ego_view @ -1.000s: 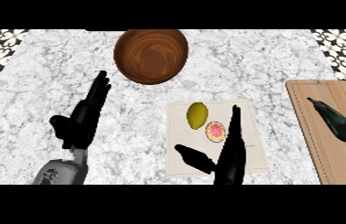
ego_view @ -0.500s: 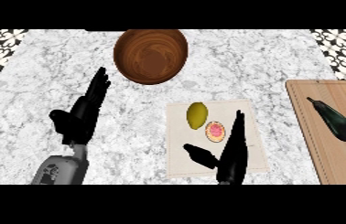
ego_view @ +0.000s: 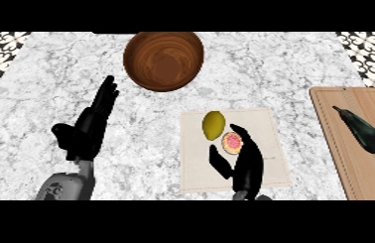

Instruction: Pick the cupcake from the placemat and place it in the bowl

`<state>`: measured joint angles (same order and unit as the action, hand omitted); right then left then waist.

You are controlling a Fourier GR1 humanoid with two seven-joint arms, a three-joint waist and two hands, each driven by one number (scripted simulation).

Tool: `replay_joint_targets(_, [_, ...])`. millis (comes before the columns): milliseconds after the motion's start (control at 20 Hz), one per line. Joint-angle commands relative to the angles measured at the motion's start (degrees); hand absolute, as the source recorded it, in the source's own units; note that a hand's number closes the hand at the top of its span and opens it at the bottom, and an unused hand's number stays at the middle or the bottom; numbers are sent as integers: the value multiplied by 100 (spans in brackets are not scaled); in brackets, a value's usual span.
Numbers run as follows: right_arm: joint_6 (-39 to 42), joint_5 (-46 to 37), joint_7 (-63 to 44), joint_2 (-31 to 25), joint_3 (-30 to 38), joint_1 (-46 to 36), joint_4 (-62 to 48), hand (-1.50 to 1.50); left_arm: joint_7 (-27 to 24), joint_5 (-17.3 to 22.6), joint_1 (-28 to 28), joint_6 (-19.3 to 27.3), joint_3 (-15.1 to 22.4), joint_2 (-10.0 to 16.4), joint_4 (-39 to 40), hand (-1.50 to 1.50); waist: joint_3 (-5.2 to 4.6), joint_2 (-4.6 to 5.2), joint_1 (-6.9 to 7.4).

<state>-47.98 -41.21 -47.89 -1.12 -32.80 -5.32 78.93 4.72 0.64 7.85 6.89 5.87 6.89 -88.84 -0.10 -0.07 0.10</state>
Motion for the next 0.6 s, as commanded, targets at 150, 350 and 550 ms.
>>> replay_joint_targets(150, [626,65,416,104,-7,-415,-542,150,67,-15,88,-139,-52,-43,-10,0,10,9,5])
replay_joint_targets(350, [648,552,731,107,-685,-793,-378,150,-194,-172,-223,-78,82,-134,35,0,14,19,116])
replay_joint_targets(550, [2085,1248,1439,110,-2148,-1511,96,150,-74,-110,206,-263,309,-258,100,0,36,137,770])
